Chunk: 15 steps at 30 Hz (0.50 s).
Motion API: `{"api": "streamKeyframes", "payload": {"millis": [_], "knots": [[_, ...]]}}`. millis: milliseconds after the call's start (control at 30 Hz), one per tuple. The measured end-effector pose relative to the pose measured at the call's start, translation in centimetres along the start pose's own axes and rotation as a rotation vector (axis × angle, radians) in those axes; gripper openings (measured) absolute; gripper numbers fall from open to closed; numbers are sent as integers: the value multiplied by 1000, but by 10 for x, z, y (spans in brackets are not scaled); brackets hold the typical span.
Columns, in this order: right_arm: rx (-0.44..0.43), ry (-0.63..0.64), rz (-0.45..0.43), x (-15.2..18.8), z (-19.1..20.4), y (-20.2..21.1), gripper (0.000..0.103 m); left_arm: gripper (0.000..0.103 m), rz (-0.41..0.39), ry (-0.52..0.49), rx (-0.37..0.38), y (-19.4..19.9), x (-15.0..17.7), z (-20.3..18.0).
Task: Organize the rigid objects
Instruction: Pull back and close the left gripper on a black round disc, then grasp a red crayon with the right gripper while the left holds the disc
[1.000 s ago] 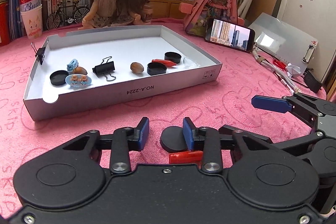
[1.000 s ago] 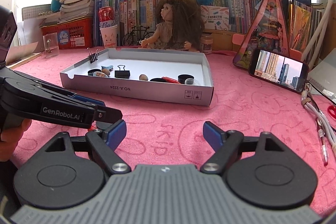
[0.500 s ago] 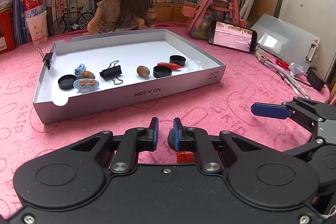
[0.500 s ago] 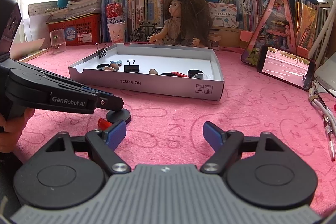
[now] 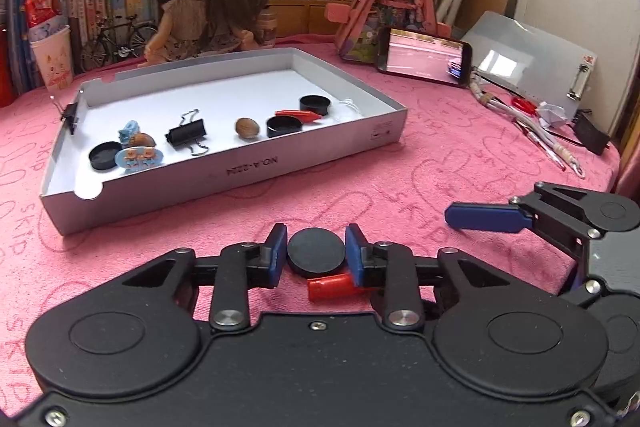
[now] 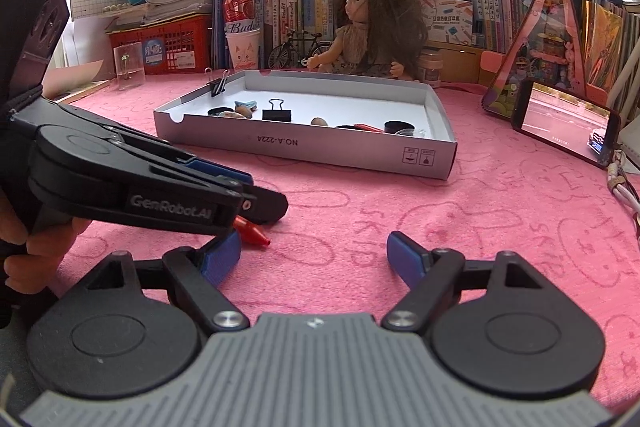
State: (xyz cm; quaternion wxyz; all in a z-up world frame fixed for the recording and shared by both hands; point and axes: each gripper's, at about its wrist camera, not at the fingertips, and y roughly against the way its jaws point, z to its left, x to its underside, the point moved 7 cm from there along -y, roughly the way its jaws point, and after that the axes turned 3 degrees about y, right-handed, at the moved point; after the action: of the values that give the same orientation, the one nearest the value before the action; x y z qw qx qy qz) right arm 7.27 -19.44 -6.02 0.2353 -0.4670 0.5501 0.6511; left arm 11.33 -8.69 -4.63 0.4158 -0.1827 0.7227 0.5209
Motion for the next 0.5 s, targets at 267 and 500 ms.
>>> {"api": "streamKeyframes", "payload": {"millis": [267, 500], "knots": [[69, 63, 2, -3, 11, -6, 88, 29, -59, 48, -61, 15, -16, 27], [199, 34, 28, -7, -15, -6, 88, 29, -40, 64, -80, 28, -4, 41]]}}
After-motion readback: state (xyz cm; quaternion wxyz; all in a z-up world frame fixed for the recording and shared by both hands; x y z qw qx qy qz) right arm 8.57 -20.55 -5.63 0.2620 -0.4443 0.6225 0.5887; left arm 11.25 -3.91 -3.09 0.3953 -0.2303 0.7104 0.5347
